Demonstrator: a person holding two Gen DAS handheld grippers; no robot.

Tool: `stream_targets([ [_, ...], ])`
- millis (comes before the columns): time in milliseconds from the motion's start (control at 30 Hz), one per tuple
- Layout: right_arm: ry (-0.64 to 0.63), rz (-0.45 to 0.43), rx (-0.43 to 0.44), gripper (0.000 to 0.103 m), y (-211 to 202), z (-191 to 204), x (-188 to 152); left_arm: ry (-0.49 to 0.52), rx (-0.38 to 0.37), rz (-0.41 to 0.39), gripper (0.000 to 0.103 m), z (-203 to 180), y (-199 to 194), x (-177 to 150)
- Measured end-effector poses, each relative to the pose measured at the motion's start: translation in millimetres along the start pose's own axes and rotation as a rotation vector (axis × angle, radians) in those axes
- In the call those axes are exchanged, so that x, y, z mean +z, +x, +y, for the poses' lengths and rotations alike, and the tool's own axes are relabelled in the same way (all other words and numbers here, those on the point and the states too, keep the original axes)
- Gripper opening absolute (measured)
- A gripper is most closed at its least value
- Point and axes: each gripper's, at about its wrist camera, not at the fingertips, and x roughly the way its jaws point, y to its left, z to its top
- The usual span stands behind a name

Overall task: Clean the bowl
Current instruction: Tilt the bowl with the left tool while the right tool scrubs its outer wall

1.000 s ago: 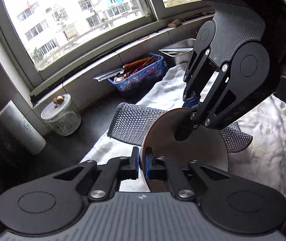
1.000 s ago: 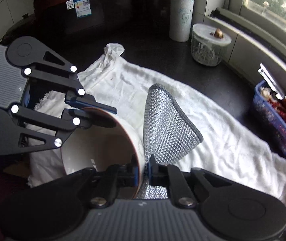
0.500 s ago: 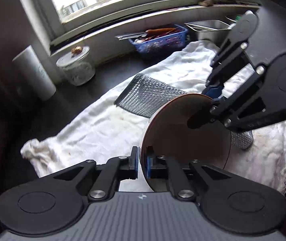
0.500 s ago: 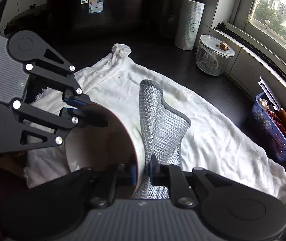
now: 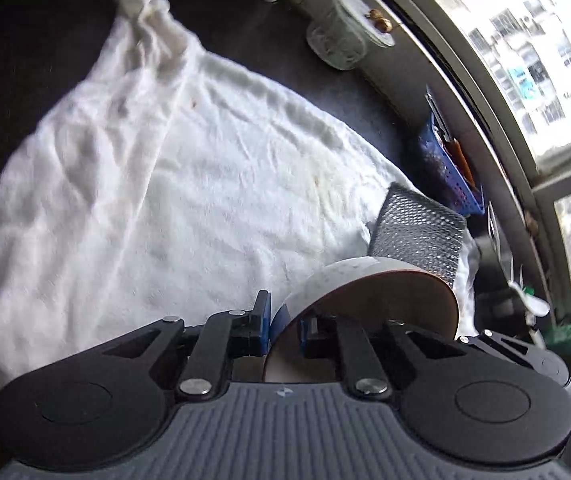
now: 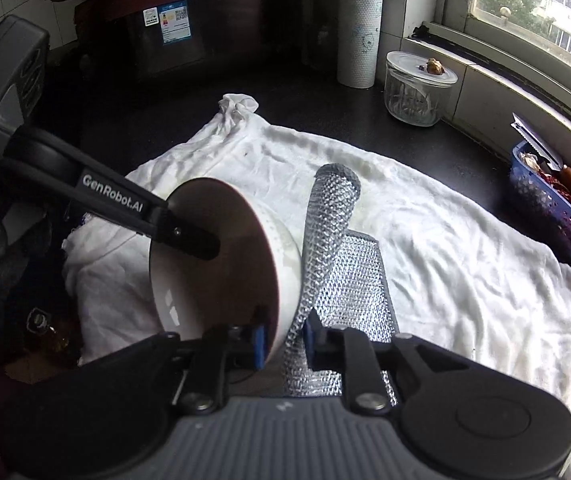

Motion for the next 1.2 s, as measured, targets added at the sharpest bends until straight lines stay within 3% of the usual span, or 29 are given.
stream_targets([
  [100, -0.022, -0.04, -0.055, 0.014, -7.1, -4.7, 7.6, -0.048, -0.054, 0.027, 0.012, 1.3, 17.4, 3.8],
  [167, -0.06, -0.045, -0.08, 0.014, -6.8, -4.8, 9.1, 0.031, -0.048, 0.008, 0.012, -7.7, 22.0, 5.8],
  [267, -0.129, -0.05, -0.119, 0.013, -5.8, -3.1, 10.0, 0.285, 0.028, 0.003, 0.012, -35.7, 23.7, 2.9],
  [367, -0.218, -0.051, -0.156, 0.011, -5.2, 4.8, 7.9, 0.602, 0.127, 0.009, 0.013, -65.0, 21.3, -8.3],
  [500, -0.331, -0.04, -0.188, 0.012, -5.5, 20.2, 0.2, 1.137, 0.285, 0.048, 0.015, -101.1, 21.4, -41.9],
  [533, -0.353, -0.036, -0.193, 0.013, -5.6, 23.2, -1.7, 1.225, 0.314, 0.055, 0.015, -105.2, 20.6, -49.6],
  [567, -0.374, -0.033, -0.198, 0.013, -5.7, 26.3, -3.7, 1.23, 0.321, 0.063, 0.014, -105.9, 18.7, -50.9],
  [667, -0.44, -0.022, -0.214, 0.014, -6.0, 35.5, -9.5, 1.068, 0.285, 0.085, 0.01, -99.8, 13.7, -38.4],
  [700, -0.44, -0.02, -0.211, 0.014, -6.5, 36.5, -11.0, 0.966, 0.263, 0.08, 0.01, -93.3, 12.4, -32.2],
  [1000, -0.082, -0.012, -0.086, 0.016, -8.6, 9.8, -10.2, 0.125, 0.045, 0.033, 0.015, -9.0, 7.4, -4.7],
  [1200, 0.072, -0.002, -0.03, 0.019, -3.0, 0.8, -10.8, -0.219, -0.082, 0.062, 0.018, 27.3, 18.3, -1.2],
])
